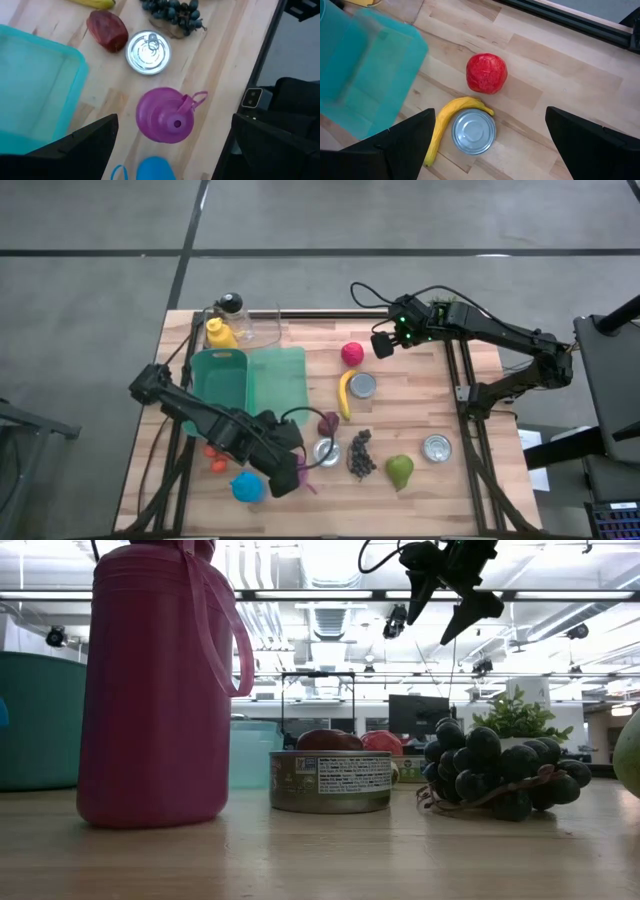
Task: Pick & Place Food Item
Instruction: Put the purple water bottle into the transparent bin
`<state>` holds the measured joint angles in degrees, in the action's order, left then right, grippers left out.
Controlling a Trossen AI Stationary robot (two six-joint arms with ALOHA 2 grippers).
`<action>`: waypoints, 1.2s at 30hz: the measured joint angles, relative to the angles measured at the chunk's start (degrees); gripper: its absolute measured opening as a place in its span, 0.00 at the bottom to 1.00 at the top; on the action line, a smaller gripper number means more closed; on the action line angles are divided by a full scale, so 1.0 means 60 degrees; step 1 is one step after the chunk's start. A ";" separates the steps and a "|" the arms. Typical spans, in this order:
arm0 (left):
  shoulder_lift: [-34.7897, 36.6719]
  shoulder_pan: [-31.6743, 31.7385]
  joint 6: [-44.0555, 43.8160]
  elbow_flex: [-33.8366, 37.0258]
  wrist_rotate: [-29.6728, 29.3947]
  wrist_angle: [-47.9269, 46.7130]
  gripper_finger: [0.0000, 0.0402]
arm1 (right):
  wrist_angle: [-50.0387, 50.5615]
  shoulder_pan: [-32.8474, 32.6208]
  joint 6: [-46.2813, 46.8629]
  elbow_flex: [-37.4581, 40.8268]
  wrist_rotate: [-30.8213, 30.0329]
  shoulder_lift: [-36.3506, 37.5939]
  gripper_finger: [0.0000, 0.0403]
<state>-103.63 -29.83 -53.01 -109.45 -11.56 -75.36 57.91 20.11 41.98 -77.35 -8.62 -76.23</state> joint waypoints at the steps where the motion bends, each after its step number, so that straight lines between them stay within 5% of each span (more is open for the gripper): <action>1: 0.0000 -0.0007 0.0003 0.0000 -0.0002 0.0005 0.99 | 0.0000 0.0002 0.0000 0.0002 0.0004 0.0000 0.94; 36: -0.0506 -0.0024 0.0364 0.0242 0.0113 -0.0053 0.99 | 0.0000 0.0002 0.0000 0.0002 0.0000 0.0000 0.94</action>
<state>-106.67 -29.97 -50.83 -107.99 -10.88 -75.68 57.91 20.12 41.98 -77.34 -8.62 -76.23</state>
